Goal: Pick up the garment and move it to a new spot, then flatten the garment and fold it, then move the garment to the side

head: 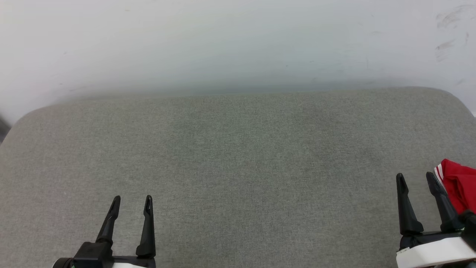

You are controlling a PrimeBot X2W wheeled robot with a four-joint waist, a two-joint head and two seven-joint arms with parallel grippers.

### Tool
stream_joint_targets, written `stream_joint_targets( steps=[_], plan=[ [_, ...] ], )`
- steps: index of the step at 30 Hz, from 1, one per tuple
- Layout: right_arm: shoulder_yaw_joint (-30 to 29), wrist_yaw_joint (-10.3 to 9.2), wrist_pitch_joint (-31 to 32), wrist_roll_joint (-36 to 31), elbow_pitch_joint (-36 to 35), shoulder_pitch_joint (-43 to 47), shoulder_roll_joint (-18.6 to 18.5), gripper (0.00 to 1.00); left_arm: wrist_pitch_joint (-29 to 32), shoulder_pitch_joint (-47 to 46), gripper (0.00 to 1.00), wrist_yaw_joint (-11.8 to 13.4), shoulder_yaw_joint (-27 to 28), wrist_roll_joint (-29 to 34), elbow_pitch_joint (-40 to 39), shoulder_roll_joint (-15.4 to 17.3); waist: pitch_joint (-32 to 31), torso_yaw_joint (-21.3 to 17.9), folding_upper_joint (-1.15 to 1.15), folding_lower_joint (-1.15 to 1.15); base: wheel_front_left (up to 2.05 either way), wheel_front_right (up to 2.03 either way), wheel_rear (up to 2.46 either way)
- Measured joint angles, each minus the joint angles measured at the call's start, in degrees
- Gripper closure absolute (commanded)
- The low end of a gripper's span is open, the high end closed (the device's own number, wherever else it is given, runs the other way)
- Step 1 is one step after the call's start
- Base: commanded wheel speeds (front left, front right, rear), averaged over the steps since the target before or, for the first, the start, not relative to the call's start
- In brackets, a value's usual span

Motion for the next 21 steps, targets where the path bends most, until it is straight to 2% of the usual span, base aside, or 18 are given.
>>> stream_joint_targets(
  steps=[21],
  plan=[
    [1.34,0.0,-1.71,0.21,3.44,-1.12,-0.76,0.0,0.0,-0.07,0.0,-0.69,0.92,-0.1,0.25,-0.67,0.1,0.01,0.0,0.01,0.0,0.0,0.0]
  ],
)
